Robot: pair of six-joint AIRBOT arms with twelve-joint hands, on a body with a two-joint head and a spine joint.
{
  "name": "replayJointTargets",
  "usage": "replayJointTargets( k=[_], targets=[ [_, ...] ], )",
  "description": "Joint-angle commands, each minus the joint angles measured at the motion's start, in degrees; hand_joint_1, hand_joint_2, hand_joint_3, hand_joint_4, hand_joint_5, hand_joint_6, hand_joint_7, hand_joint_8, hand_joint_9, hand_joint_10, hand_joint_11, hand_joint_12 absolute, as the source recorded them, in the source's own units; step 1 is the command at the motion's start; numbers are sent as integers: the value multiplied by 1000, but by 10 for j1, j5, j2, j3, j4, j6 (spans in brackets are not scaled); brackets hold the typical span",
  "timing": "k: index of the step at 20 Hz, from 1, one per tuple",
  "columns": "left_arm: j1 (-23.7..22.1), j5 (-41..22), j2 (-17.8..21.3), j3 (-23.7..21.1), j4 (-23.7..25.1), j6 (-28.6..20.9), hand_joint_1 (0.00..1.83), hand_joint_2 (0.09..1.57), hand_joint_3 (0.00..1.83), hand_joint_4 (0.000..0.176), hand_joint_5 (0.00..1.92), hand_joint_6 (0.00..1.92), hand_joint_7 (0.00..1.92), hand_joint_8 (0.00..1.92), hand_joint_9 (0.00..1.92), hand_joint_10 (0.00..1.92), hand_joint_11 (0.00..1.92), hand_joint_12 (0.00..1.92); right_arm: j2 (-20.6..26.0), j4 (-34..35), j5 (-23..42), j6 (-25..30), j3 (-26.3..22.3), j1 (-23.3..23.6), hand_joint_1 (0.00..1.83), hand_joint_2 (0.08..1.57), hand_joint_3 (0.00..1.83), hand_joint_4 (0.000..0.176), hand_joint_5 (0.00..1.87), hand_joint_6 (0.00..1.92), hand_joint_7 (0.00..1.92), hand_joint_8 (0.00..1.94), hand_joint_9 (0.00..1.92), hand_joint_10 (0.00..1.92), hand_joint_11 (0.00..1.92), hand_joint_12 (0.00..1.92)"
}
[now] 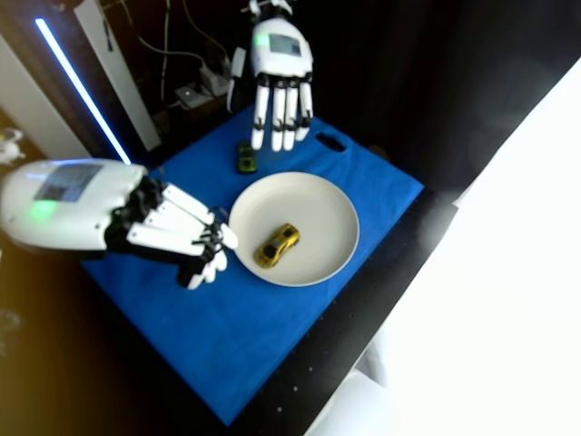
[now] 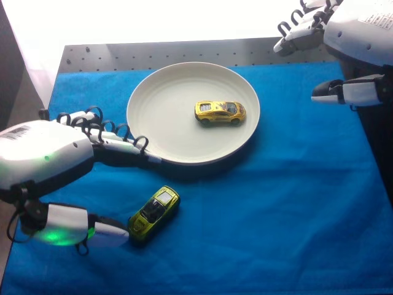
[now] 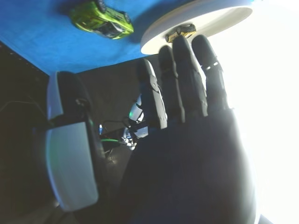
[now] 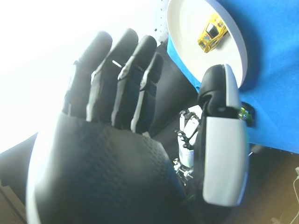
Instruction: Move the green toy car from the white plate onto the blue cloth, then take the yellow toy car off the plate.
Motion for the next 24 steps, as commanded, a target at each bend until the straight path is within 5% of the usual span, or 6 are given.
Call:
replayJointTargets(
  k=[1, 8, 9, 12, 21, 24],
  targets=[
    [-2, -75, 4, 2, -6, -3, 673, 996, 2, 140, 466, 0, 393, 0, 392, 32, 0, 1148, -2, 6, 65, -4, 1, 4, 1049, 1040, 2, 0, 672, 232, 724, 484, 479, 1052, 207, 1760],
    [33, -199, 4, -6, -112, 81, 387, 1093, 15, 114, 546, 12, 483, 12, 430, 25, 0, 1143, -7, 6, 66, -4, 7, 4, 998, 1049, 1, 0, 609, 374, 664, 383, 451, 986, 247, 1702],
    [33, -216, 0, -7, -127, 101, 407, 1117, 7, 75, 584, 14, 548, 26, 507, 53, 2, 1282, -14, 6, 66, -4, 12, 4, 949, 1042, 0, 0, 612, 341, 696, 322, 493, 928, 238, 1705],
    [33, -253, -14, -7, -163, 139, 519, 1082, 5, 114, 627, 6, 567, 73, 317, 596, 0, 1340, -47, 12, 66, -4, 32, 10, 919, 1030, 0, 0, 652, 130, 730, 114, 431, 851, 99, 1688],
    [34, -282, -34, 2, -189, 145, 506, 1083, 2, 124, 662, 2, 603, 2, 487, 118, 0, 888, -140, 42, 28, -4, 103, 39, 889, 976, 0, 0, 756, 164, 826, 178, 554, 1055, 389, 1743],
    [34, -281, -36, 2, -190, 145, 551, 1057, 0, 139, 689, 7, 631, 8, 526, 122, 10, 1262, -169, 42, 5, -4, 128, 49, 863, 974, 0, 0, 759, 107, 814, 650, 686, 1342, 607, 1873]
  ],
)
